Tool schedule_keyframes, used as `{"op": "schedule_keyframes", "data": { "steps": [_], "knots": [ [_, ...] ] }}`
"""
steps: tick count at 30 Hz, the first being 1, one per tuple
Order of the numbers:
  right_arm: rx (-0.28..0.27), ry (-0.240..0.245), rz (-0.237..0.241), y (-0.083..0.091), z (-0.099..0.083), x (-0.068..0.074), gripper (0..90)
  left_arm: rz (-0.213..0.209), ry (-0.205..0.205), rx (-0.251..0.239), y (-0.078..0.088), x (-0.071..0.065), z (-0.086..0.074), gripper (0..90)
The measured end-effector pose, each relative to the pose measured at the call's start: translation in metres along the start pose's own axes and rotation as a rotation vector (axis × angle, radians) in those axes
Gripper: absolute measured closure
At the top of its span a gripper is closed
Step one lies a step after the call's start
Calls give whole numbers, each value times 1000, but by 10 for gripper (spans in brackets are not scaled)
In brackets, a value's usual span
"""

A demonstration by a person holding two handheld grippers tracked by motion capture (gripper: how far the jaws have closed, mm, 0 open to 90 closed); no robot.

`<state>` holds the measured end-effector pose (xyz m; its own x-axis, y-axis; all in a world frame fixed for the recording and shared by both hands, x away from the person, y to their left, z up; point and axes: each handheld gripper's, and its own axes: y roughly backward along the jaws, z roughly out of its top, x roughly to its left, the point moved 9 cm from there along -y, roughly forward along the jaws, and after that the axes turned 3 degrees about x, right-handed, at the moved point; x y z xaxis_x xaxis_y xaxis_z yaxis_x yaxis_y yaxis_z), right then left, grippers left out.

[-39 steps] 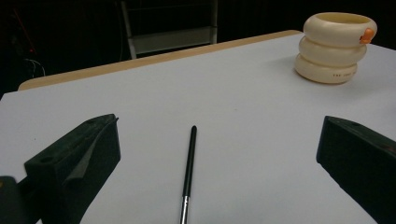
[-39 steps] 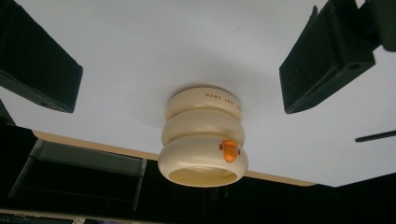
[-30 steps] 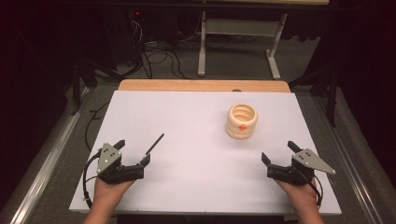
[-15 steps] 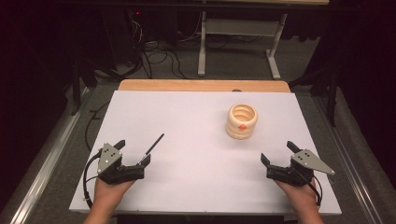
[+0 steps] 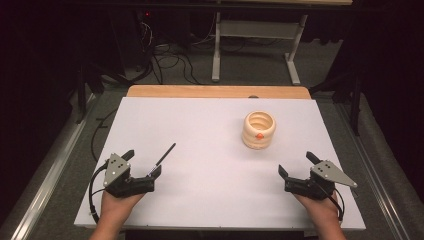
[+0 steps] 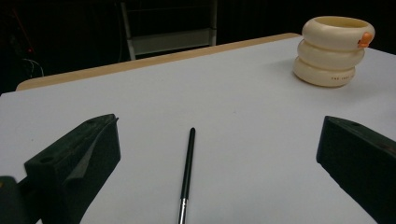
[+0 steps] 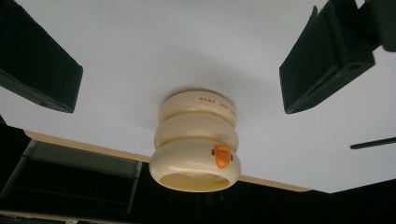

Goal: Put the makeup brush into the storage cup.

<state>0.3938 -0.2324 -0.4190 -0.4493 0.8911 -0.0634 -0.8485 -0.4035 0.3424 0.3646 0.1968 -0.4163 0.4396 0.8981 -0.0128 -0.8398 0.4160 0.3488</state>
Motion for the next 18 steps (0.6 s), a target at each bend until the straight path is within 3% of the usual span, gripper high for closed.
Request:
{"op": "schedule_keyframes", "data": {
  "steps": [18],
  "knots": [
    [12,12,-6,-1,-2,0,9,29,22,17,1,15,-2,4]
  ]
}}
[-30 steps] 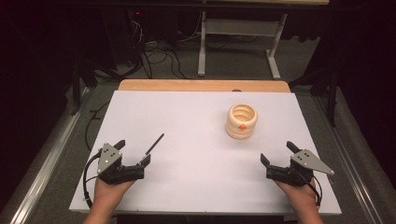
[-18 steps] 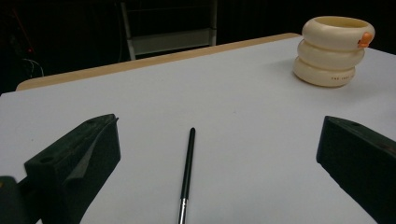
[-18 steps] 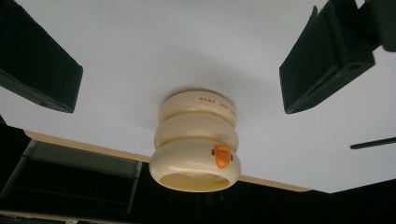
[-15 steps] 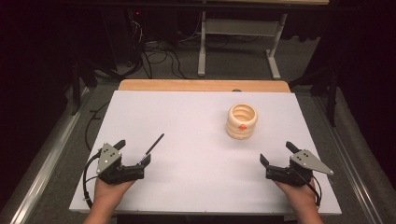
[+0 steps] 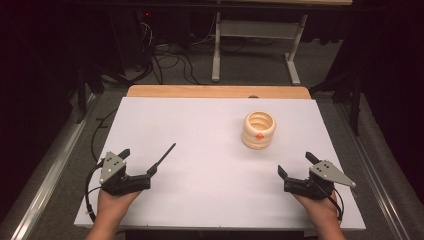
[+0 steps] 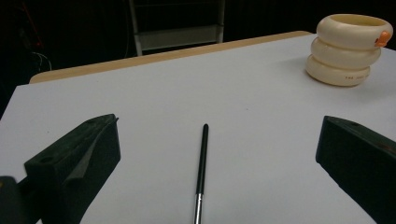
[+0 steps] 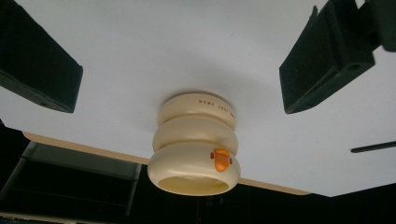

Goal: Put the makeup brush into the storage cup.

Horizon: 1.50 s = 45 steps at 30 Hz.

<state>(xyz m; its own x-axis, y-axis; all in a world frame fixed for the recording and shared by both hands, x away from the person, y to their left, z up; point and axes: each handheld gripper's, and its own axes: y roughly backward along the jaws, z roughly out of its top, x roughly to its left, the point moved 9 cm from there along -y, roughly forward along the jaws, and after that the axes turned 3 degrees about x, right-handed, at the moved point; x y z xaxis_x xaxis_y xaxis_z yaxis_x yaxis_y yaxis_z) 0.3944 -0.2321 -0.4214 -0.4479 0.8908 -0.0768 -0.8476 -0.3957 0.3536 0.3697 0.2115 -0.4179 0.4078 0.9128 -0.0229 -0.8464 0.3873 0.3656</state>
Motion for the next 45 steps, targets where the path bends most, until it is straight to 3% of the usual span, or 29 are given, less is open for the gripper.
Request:
{"op": "schedule_keyframes", "data": {
  "steps": [32,38,45],
  "knots": [
    [6,11,3,-1,-2,0,9,109,55,24,15,54,-4,11],
    [9,11,-1,-1,-2,0,9,109,67,34,16,57,-6,11],
    [12,10,7,-2,-2,2,10,101,51,53,13,55,-9,34]
  ]
}}
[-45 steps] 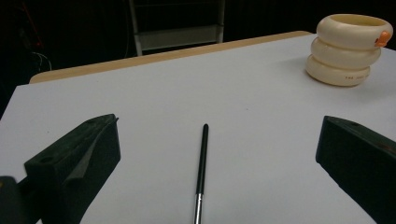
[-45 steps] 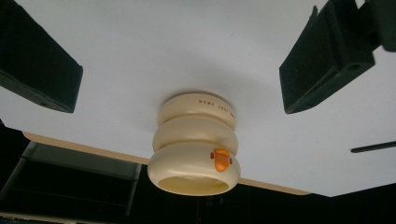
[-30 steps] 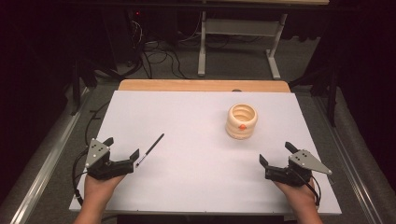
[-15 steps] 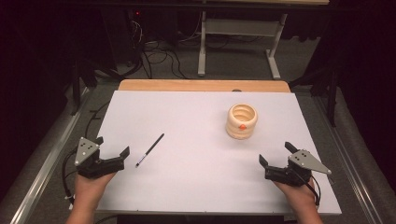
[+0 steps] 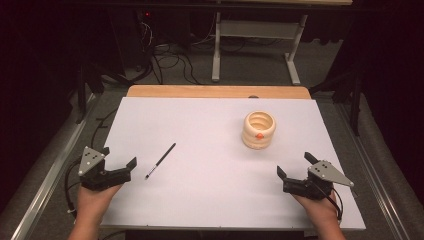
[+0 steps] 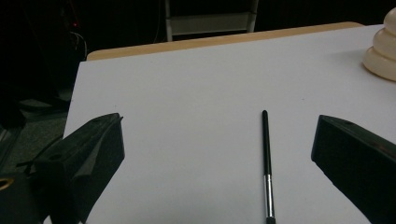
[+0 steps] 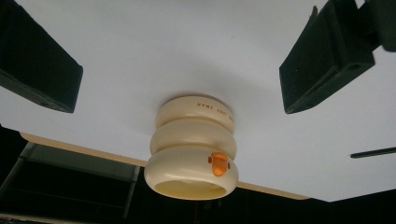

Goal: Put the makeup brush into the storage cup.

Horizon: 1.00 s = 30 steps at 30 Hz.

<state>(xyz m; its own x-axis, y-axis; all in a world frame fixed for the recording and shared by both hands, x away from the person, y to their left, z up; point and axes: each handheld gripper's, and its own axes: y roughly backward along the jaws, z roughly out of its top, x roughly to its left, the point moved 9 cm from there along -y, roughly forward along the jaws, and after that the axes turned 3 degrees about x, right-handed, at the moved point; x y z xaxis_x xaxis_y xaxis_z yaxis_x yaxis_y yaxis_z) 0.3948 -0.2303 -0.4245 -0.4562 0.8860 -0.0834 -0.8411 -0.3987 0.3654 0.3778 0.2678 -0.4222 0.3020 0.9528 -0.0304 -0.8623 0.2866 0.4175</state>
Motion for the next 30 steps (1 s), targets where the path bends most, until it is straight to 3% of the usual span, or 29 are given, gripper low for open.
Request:
{"op": "schedule_keyframes", "data": {
  "steps": [9,30],
  "knots": [
    [4,6,5,-1,-1,0,10,15,-21,56,-4,0,-6,36],
    [9,-7,7,-1,-2,1,10,-32,-26,179,-15,-7,-20,36]
  ]
}}
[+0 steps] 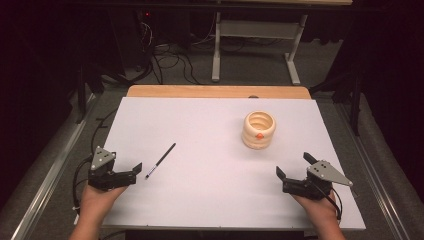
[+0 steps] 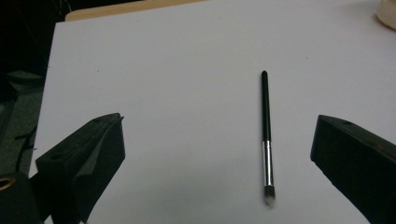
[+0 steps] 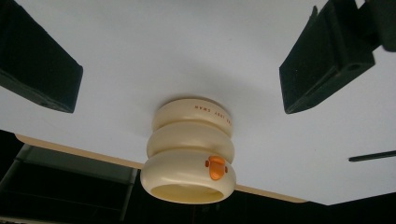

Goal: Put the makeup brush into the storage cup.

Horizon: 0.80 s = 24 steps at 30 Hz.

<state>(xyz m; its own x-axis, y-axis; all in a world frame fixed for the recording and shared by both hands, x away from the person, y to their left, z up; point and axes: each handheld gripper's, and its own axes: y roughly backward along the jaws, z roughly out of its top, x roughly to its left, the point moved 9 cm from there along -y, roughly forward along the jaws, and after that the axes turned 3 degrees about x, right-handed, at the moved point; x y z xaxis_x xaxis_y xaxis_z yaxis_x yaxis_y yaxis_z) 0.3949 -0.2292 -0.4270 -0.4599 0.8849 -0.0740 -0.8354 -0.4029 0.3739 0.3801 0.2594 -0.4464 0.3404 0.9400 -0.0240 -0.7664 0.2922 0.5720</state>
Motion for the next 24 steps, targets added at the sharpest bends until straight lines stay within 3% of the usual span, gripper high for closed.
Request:
{"op": "schedule_keyframes", "data": {
  "steps": [24],
  "knots": [
    [-12,-27,-26,1,2,-4,9,-28,-17,140,-10,-8,-12,36]
  ]
}}
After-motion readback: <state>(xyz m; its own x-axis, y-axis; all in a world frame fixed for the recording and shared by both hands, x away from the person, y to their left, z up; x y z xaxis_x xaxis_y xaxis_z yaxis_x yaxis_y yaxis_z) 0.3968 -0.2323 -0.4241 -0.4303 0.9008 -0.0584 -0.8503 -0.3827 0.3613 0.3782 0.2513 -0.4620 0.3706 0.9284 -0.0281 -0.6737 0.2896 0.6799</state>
